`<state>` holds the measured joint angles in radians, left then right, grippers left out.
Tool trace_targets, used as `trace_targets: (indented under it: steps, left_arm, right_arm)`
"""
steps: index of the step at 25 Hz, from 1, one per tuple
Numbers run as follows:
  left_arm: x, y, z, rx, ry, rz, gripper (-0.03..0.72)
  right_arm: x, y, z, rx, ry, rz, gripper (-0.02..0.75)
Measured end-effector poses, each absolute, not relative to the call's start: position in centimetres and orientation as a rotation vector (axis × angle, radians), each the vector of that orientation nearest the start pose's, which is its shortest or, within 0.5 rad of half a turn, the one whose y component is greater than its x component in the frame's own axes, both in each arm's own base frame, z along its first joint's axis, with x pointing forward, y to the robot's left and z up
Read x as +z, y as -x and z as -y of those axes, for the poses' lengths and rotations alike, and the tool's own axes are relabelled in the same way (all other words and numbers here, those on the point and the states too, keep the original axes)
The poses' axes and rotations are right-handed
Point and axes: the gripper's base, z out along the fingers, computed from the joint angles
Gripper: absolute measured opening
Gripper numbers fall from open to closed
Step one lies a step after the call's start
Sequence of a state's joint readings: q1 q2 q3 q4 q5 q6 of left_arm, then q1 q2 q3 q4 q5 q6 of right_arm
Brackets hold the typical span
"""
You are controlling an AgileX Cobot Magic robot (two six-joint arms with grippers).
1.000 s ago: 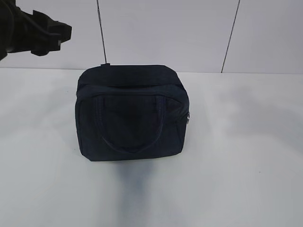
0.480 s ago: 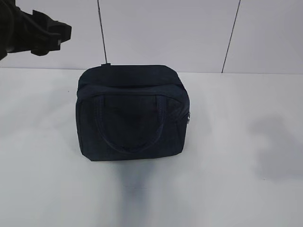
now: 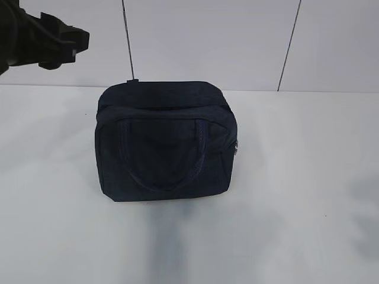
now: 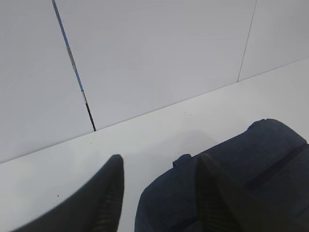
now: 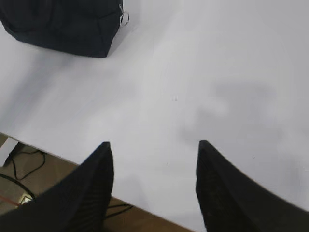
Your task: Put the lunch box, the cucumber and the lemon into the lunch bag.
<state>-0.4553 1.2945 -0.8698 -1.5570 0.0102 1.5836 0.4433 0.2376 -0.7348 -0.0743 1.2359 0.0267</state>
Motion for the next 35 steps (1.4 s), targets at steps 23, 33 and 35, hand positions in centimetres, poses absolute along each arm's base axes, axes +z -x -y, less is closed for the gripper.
trace_targets:
  steps: [23, 33, 35]
  left_arm:
    - [31.0, -26.0, 12.6, -0.297, -0.424, -1.880, 0.340]
    - [31.0, -26.1, 12.5, -0.281, -0.400, -1.886, 0.340]
    - [30.9, -26.2, 12.5, -0.279, -0.399, -1.890, 0.340]
  right_arm:
    - [26.9, 0.7, 1.1, 0.196, 0.397, -2.093, 0.435]
    - [26.9, 0.7, 1.2, 0.181, 0.401, -2.091, 0.435]
    - [26.9, 0.7, 1.2, 0.177, 0.401, -2.090, 0.435]
